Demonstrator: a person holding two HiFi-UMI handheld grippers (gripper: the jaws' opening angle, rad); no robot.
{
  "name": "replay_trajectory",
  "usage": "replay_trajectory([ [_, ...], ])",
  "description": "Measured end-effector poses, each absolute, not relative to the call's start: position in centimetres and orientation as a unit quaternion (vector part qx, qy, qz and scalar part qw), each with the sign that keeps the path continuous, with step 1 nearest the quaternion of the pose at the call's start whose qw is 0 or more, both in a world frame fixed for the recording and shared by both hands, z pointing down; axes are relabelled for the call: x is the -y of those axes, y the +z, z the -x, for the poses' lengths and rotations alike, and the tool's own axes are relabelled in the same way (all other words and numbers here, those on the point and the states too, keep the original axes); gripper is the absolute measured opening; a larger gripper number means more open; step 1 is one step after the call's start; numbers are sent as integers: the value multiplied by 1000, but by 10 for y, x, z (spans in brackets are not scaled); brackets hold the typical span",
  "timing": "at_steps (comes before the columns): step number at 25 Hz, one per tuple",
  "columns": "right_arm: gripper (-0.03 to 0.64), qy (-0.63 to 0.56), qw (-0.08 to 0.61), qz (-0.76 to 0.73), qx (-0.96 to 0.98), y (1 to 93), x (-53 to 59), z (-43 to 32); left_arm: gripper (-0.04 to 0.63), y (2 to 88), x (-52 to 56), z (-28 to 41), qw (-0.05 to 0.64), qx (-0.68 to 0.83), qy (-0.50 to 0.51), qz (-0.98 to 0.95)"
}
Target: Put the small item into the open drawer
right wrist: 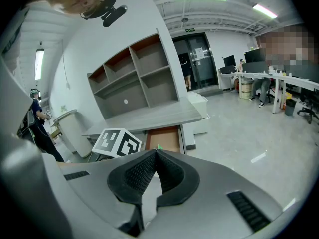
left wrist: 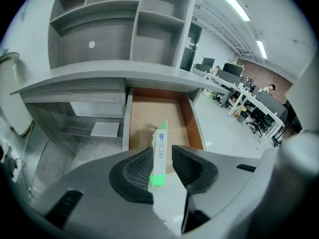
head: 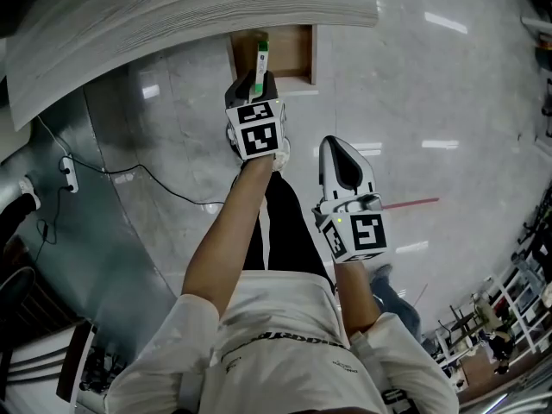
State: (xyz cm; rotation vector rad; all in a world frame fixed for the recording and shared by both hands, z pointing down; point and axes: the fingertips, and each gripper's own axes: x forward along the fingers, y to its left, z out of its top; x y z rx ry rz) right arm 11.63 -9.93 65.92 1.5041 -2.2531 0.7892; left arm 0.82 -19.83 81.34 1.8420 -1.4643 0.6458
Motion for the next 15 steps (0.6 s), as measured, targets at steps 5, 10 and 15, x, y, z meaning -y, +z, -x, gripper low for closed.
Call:
replay_trajectory([
  [5, 32, 264, 152, -532, 790, 642, 93, -118, 123, 788, 189, -7, 332, 564, 242, -716],
  [10, 32, 260, 146, -538, 788, 624, 86, -116, 106, 754, 175, -7, 319, 558, 235, -729],
  [15, 32, 245, 138, -538, 795, 591, 84, -105, 92, 714, 167, -2, 306, 558, 223, -739],
])
